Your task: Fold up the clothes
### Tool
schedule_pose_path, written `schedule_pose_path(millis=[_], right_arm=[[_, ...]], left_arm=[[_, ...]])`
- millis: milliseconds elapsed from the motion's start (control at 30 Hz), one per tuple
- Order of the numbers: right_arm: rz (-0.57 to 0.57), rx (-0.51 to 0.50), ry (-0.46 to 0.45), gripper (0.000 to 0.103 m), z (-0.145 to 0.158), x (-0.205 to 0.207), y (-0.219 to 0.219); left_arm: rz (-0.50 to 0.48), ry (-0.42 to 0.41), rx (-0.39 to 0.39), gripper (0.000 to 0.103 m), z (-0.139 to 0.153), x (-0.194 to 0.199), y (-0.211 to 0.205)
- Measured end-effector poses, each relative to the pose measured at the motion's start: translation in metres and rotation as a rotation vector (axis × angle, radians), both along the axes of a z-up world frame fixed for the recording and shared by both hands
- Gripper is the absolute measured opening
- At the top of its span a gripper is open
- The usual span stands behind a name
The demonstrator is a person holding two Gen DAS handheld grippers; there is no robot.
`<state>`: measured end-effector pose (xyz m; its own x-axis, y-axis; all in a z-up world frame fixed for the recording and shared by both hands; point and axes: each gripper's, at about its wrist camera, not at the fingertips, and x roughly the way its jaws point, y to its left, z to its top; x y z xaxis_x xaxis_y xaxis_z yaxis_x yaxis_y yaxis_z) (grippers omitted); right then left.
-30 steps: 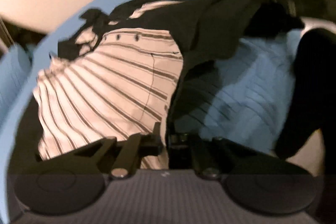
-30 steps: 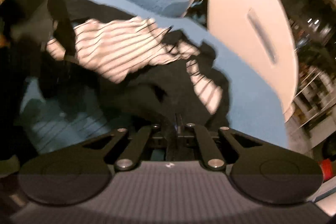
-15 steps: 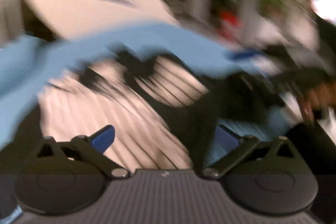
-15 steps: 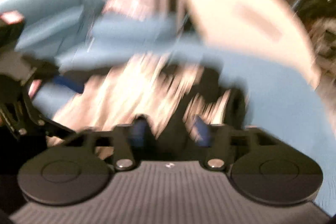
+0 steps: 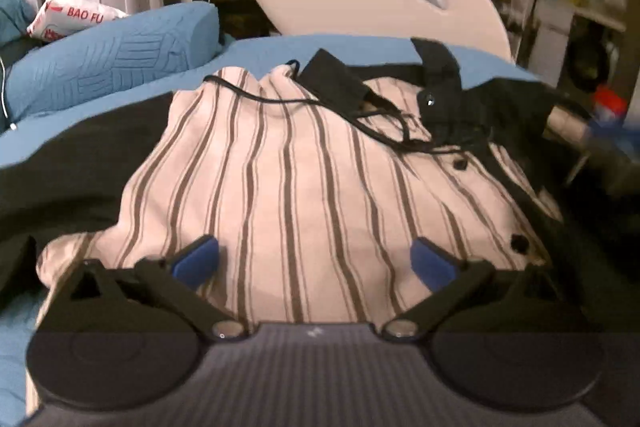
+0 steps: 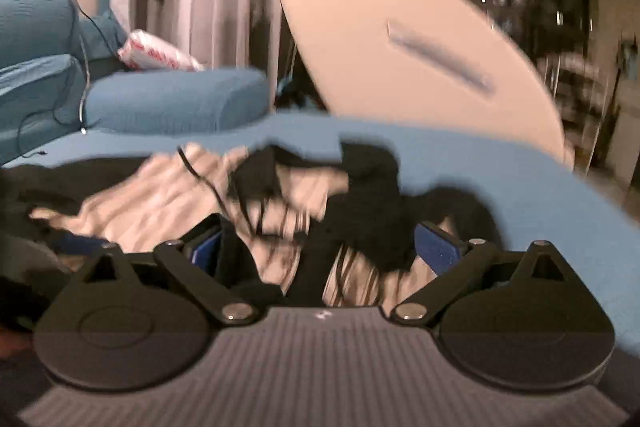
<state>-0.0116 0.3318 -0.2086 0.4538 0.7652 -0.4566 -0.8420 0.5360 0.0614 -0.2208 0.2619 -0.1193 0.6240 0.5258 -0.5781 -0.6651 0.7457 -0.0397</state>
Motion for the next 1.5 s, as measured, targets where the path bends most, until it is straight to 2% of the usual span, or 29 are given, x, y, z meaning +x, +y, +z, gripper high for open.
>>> schedule_pose_path(millis=[67, 167, 300, 533, 767, 1067, 1133, 1233, 1333, 1500], right_arm=[[0.012, -0.044, 0.101, 0.103, -0.016, 0.009, 0.004], [0.015, -0.042, 0.115, 0.103, -0.017, 0.011, 0.007], [0.025, 0.000, 0.145, 0.103, -0.019, 0.016, 0.002], [0.032, 0.030, 0.158, 0.103, -0.025, 0.018, -0.006], [0.030, 0.029, 0.144, 0.103, -0.026, 0.016, -0.005], [0.028, -0.003, 0.146, 0.103, -0.023, 0.016, -0.003], [0.035, -0.017, 0.165, 0.103, -0.016, 0.018, -0.008], [0.023, -0.161, 0.120, 0.103, 0.001, 0.009, -0.020], [0.015, -0.233, 0.120, 0.103, 0.019, -0.001, -0.045], [-0.032, -0.300, 0.002, 0.103, 0.050, -0.014, -0.107]], left_arm=[[0.007, -0.018, -0.006, 0.103, -0.002, -0.002, 0.002], [0.017, 0.015, 0.039, 0.103, -0.011, 0.007, 0.003], [0.027, 0.018, 0.070, 0.103, -0.013, 0.020, 0.007], [0.032, 0.021, 0.100, 0.103, -0.019, 0.032, 0.008], [0.029, 0.008, 0.095, 0.103, -0.020, 0.032, 0.009], [0.012, -0.001, 0.037, 0.103, -0.015, 0.029, 0.015], [0.001, 0.002, 0.028, 0.103, -0.013, 0.026, 0.015], [-0.005, 0.015, 0.033, 0.103, -0.013, 0.025, 0.012], [-0.008, 0.024, 0.036, 0.103, -0.013, 0.024, 0.010], [-0.019, 0.030, 0.040, 0.103, -0.012, 0.018, 0.005]])
